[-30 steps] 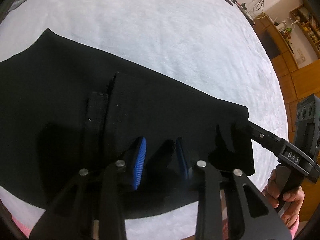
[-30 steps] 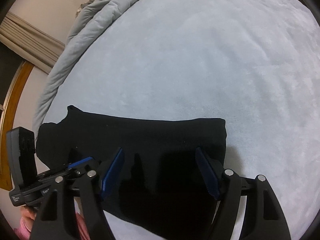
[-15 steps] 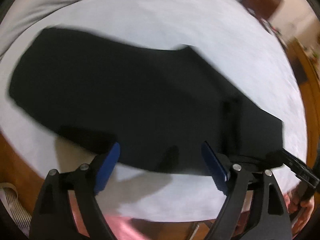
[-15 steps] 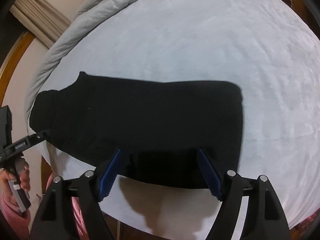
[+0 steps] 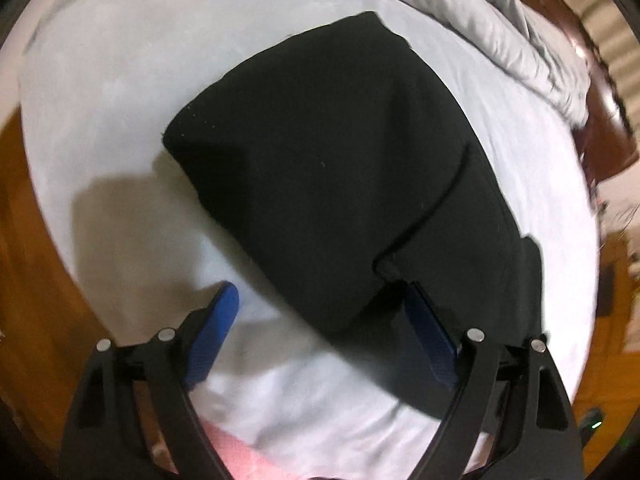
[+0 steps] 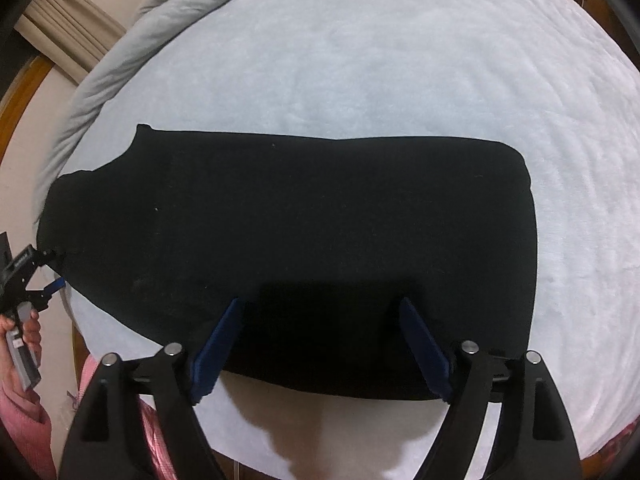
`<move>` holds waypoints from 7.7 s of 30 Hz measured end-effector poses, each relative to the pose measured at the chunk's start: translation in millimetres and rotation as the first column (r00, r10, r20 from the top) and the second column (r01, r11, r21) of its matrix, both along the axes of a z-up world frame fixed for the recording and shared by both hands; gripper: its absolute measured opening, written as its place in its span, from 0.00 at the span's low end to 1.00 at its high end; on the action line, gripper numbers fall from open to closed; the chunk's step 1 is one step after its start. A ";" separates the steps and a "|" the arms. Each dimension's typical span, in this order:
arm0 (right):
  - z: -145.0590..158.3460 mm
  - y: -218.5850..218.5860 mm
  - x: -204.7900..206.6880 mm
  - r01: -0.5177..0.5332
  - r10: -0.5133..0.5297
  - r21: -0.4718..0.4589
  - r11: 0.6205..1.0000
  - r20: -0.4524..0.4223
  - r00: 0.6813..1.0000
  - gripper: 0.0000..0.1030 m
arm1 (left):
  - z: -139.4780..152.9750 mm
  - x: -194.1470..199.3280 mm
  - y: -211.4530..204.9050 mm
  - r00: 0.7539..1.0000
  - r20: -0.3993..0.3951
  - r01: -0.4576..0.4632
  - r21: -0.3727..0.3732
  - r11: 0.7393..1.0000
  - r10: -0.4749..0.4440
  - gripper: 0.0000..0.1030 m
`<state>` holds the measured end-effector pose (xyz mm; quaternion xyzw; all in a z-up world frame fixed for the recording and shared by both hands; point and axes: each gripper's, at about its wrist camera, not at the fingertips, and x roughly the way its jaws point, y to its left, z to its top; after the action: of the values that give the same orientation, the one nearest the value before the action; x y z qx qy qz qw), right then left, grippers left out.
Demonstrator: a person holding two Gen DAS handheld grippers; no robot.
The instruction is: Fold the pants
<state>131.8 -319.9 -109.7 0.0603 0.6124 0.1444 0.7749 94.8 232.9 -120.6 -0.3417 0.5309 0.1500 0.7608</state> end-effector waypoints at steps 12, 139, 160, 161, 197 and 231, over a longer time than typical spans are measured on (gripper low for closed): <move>-3.2 2.6 0.0 -0.030 0.031 -0.019 0.999 0.014 0.999 0.84 | -4.9 4.1 4.3 0.994 0.111 -0.009 -0.110 0.994 0.021 0.68; 29.0 33.6 22.7 -0.122 0.139 0.235 0.964 -0.054 0.989 0.82 | 0.1 59.8 -182.8 0.826 -0.032 0.561 0.148 0.815 -0.563 0.87; 4.8 86.7 32.7 -0.189 0.217 0.300 0.935 -0.065 0.974 0.20 | -3.0 62.8 -176.3 0.858 -0.063 0.514 0.142 0.846 -0.510 0.87; 8.3 80.7 33.3 -0.176 0.208 0.333 0.926 -0.062 0.976 0.19 | -1.9 62.4 -174.9 0.860 -0.061 0.509 0.139 0.849 -0.506 0.87; -5.6 -100.6 34.8 0.069 -0.045 0.250 0.966 -0.100 0.994 0.33 | -11.9 79.4 -286.2 0.736 -0.120 0.673 0.235 0.701 -0.666 0.87; 53.2 -76.0 53.3 -0.016 -0.002 0.179 0.984 0.100 0.995 0.41 | 8.7 86.7 -313.2 0.695 -0.069 0.709 0.235 0.665 -0.716 0.89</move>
<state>185.1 -395.9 -56.5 0.1203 0.5576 0.2046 0.7954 181.6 -80.4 -111.9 -0.0134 0.5884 -0.1002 0.8023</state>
